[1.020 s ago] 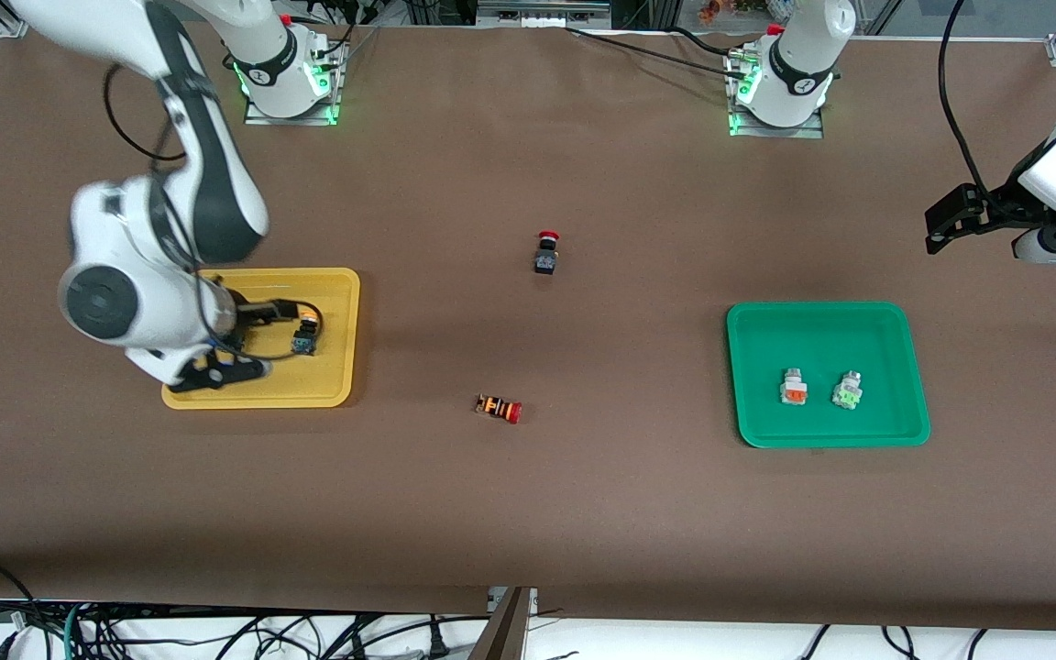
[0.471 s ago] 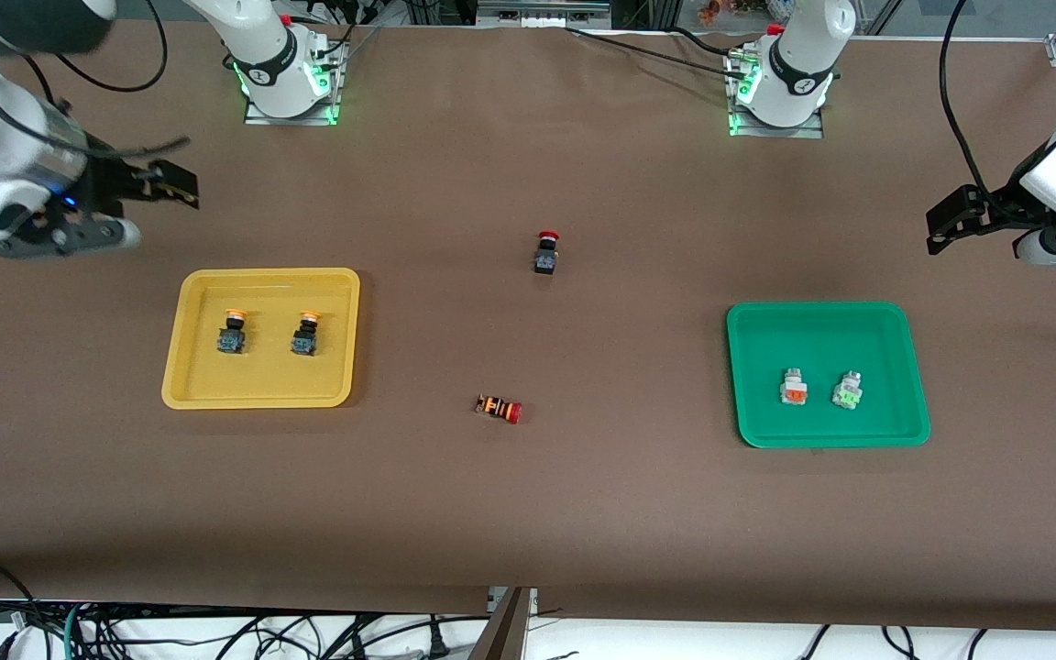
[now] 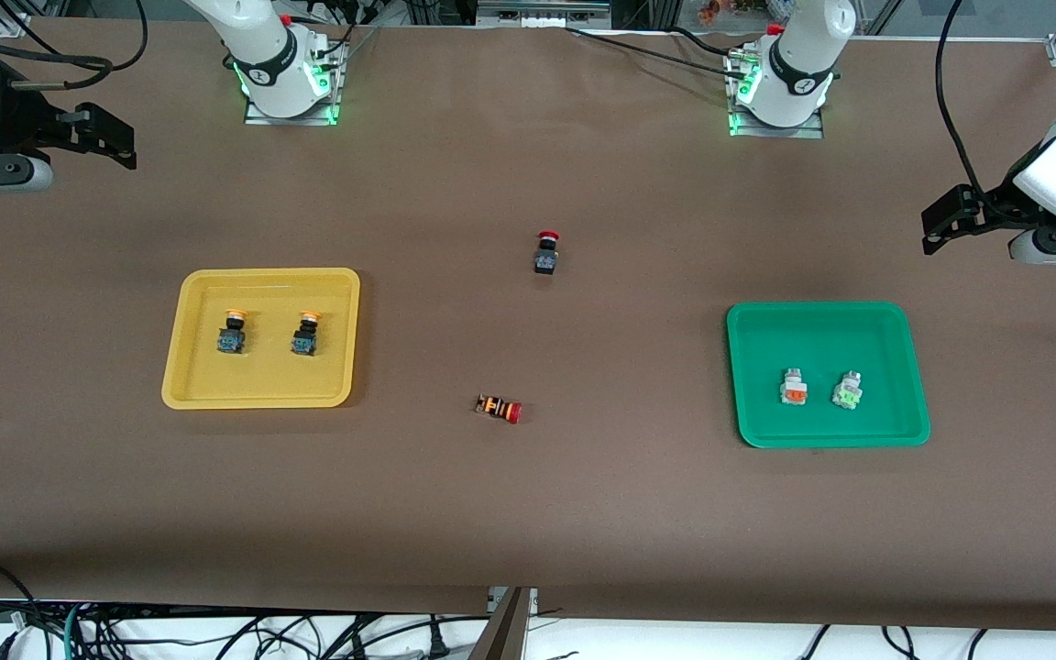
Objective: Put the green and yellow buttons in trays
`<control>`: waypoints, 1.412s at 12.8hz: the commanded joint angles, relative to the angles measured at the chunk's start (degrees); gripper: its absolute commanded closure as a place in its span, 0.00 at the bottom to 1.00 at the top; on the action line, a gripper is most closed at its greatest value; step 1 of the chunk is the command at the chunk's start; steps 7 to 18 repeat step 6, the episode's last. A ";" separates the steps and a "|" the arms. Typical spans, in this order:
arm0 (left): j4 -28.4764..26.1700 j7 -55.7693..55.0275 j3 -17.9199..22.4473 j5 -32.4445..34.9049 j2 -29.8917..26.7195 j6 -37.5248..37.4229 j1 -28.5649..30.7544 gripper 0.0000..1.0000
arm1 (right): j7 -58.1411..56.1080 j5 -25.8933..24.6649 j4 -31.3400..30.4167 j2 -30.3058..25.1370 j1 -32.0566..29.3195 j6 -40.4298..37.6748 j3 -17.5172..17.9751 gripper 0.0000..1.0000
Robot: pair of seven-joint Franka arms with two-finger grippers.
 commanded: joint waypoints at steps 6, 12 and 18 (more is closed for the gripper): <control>-1.11 -0.01 0.17 -0.58 -0.60 0.66 -0.87 0.00 | 0.18 -0.50 1.55 1.64 -0.20 -1.12 0.12 0.00; -1.11 -0.01 0.17 -0.58 -0.60 0.66 -0.87 0.00 | 0.18 -0.50 1.55 1.64 -0.20 -1.12 0.12 0.00; -1.11 -0.01 0.17 -0.58 -0.60 0.66 -0.87 0.00 | 0.18 -0.50 1.55 1.64 -0.20 -1.12 0.12 0.00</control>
